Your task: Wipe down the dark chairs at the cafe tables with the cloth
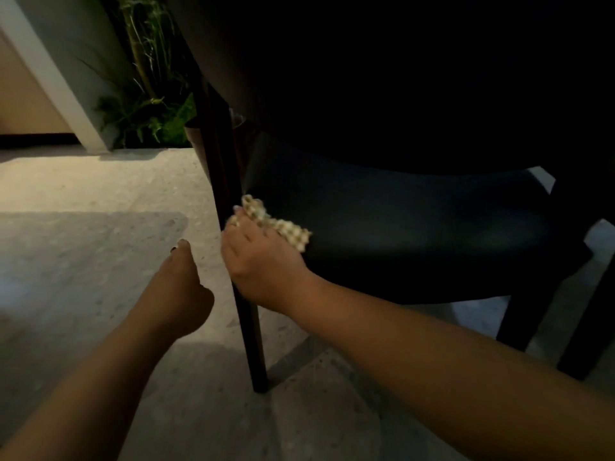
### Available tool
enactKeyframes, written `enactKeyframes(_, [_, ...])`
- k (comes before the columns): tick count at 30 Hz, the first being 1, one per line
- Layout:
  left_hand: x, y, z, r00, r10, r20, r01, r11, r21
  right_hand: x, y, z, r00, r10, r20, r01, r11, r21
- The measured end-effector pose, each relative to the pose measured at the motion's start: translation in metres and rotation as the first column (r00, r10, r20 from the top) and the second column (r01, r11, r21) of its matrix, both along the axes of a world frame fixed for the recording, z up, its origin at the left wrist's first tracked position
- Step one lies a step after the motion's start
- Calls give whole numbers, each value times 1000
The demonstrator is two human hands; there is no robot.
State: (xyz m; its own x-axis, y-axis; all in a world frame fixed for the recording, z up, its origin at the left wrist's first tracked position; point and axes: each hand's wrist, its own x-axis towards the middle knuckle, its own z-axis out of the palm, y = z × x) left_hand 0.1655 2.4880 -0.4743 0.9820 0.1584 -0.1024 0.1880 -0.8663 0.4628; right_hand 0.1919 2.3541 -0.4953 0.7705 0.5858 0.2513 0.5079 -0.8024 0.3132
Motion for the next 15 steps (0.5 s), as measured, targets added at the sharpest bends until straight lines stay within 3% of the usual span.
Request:
enactKeyframes(1, [2, 0, 1, 998, 31, 56, -28, 998, -52, 4, 9, 2, 999, 33, -14, -34, 996, -84])
enactKeyframes(3, [9, 0, 5, 986, 159, 57, -128, 923, -364, 11, 19, 7, 992, 124, -22, -126, 959, -252])
enactKeyframes(5, [15, 0, 10, 965, 240, -105, -240, 651, -720, 12, 16, 13, 979, 195, -54, -201, 917, -345])
enactKeyframes(6, [18, 2, 11, 954, 240, -177, -279, 508, -815, 10, 10, 14, 972, 227, -65, -234, 894, -382])
enactKeyframes(8, [22, 7, 10, 929, 253, -271, -343, 307, -888, 2, -11, 13, 958, 273, -89, -282, 833, -476])
enactKeyframes(9, [24, 9, 9, 917, 257, -304, -368, 255, -894, -1, -23, 10, 947, 301, -112, -315, 802, -507])
enactKeyframes(12, [26, 12, 7, 888, 232, -396, -443, 205, -873, -10, -45, 6, 922, 354, -159, -384, 767, -514])
enactKeyframes(15, [28, 7, 7, 868, 230, -439, -479, 161, -863, -1, -18, 4, 924, 364, -119, -367, 754, -544])
